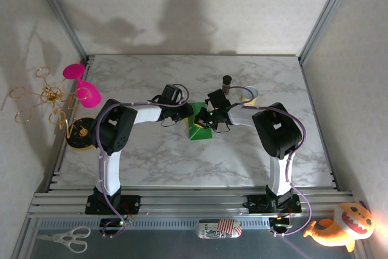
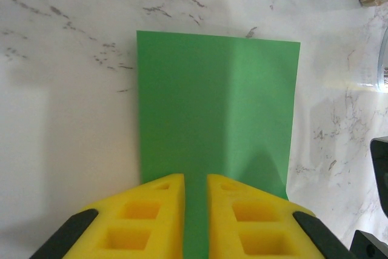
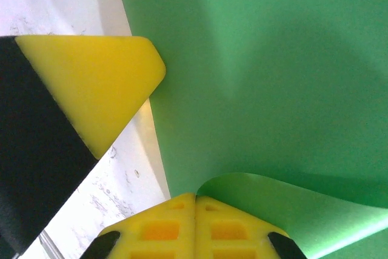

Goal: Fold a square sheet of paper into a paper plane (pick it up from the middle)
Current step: Fold the triangle a second time at the center of the table.

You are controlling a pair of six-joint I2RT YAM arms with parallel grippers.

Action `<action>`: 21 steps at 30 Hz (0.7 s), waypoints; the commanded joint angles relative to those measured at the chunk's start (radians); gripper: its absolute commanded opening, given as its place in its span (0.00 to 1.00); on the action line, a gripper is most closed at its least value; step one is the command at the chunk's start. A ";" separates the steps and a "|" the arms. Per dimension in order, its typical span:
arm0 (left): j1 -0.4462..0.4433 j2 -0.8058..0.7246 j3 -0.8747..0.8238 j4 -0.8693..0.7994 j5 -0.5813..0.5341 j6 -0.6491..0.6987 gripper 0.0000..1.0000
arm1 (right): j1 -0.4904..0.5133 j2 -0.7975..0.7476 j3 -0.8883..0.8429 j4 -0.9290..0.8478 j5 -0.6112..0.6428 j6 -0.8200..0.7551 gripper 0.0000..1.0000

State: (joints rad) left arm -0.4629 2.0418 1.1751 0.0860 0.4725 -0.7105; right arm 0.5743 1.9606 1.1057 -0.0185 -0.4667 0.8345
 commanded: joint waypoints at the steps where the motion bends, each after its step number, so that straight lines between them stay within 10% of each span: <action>1: 0.000 0.015 -0.028 -0.029 -0.021 -0.006 0.17 | 0.008 0.012 0.021 -0.012 0.025 0.008 0.00; 21: 0.000 0.016 -0.023 -0.030 -0.015 -0.004 0.18 | 0.007 0.022 0.030 -0.058 0.011 -0.040 0.00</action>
State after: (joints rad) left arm -0.4629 2.0418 1.1751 0.0860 0.4747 -0.7105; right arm 0.5743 1.9614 1.1156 -0.0475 -0.4644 0.8173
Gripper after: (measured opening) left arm 0.175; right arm 0.062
